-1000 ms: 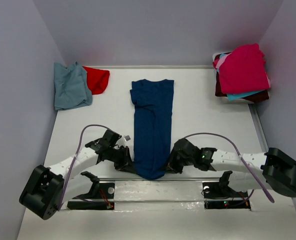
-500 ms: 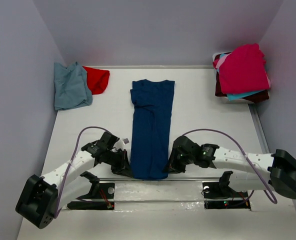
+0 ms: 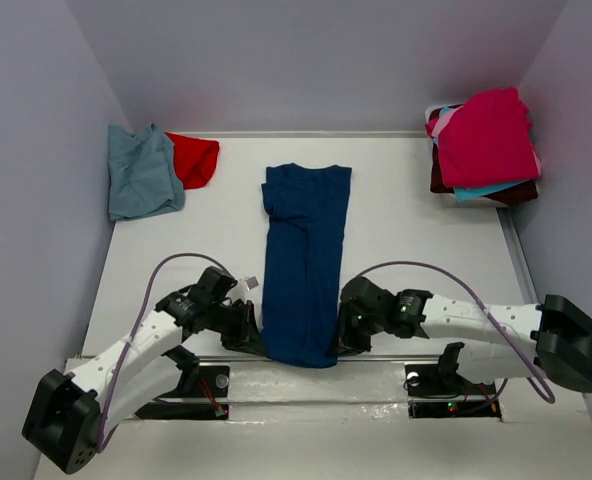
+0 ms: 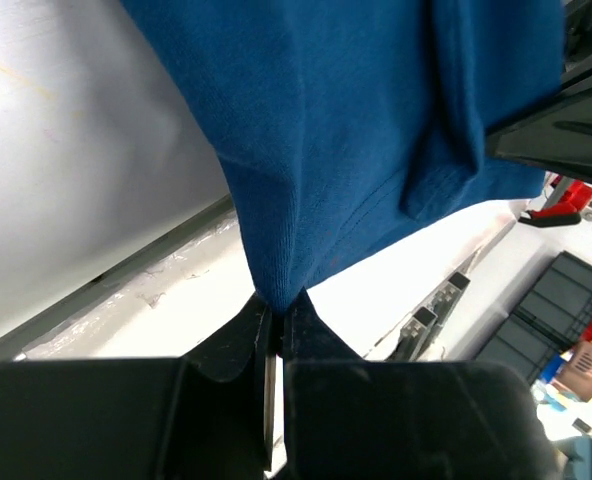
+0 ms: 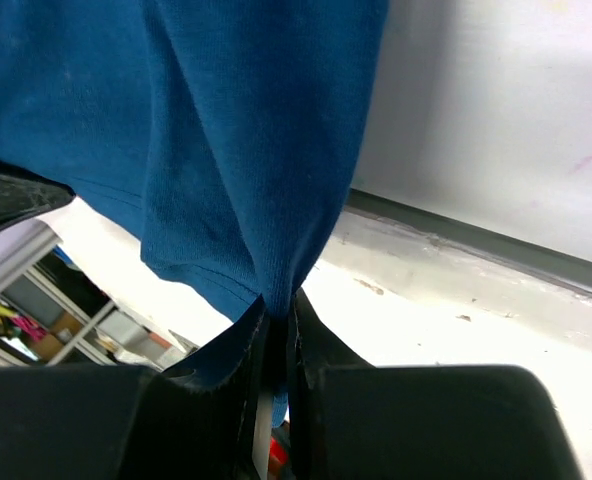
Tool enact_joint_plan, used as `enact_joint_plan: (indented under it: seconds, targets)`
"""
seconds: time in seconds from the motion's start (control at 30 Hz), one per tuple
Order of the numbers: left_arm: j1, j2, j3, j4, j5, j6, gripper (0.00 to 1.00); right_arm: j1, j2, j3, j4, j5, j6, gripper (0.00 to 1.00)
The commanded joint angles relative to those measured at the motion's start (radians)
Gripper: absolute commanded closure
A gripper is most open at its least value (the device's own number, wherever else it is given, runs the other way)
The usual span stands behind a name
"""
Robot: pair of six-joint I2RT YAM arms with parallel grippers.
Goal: Fold and stack the t-shirts
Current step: Fold the tshirt
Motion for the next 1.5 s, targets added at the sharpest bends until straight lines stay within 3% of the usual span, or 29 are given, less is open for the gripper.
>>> enact_joint_plan:
  seconds: [0.0, 0.33, 0.83, 1.27, 1.47]
  targets:
    - [-0.022, -0.079, 0.037, -0.025, -0.052, -0.039, 0.94, 0.032, 0.023, 0.064, -0.011, -0.038, -0.042, 0.87]
    - [-0.032, -0.193, 0.117, -0.112, -0.127, -0.064, 0.94, 0.042, 0.013, 0.134, -0.099, 0.023, -0.047, 0.87]
    - [-0.032, 0.041, 0.287, 0.066, -0.190, -0.064, 0.94, 0.032, -0.020, 0.272, -0.268, 0.315, 0.015, 0.90]
    - [-0.032, 0.265, 0.476, 0.121, -0.279, 0.002, 0.94, -0.090, 0.092, 0.427, -0.301, 0.392, -0.123, 0.93]
    - [0.024, 0.328, 0.513, 0.152, -0.286, 0.017, 0.94, -0.170, 0.134, 0.481, -0.288, 0.392, -0.204, 0.93]
